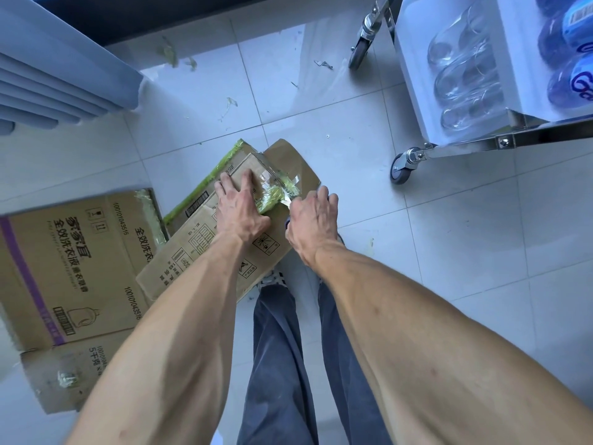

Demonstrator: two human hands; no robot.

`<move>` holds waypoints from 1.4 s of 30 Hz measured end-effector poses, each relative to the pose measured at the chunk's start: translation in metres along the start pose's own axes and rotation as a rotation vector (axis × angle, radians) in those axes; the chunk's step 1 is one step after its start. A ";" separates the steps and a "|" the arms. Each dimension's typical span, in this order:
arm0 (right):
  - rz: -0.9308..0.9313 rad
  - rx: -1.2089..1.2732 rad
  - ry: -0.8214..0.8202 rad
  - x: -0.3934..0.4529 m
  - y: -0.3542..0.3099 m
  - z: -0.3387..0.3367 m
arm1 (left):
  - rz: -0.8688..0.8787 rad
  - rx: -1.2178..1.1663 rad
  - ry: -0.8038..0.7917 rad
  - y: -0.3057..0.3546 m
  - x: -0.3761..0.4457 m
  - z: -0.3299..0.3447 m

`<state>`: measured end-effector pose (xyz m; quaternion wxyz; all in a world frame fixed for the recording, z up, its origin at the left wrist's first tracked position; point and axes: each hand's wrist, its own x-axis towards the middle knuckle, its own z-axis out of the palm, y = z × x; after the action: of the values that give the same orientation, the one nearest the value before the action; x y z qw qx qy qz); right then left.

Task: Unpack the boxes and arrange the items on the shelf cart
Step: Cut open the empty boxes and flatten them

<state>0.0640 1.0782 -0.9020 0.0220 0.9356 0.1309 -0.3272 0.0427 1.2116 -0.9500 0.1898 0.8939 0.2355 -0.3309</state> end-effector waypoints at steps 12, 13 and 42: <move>-0.029 -0.127 -0.042 -0.004 0.016 0.007 | 0.016 0.003 -0.014 0.000 -0.012 0.009; -0.030 -0.138 -0.020 -0.006 0.015 0.009 | 0.014 0.000 -0.009 -0.002 -0.012 0.008; 0.746 2.015 -0.293 -0.004 -0.035 -0.007 | -0.034 0.033 0.155 -0.002 0.006 -0.028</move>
<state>0.0561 1.1115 -0.8927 -0.6430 0.4562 -0.4947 -0.3657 0.0598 1.2292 -0.9344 0.1504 0.9157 0.2591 -0.2679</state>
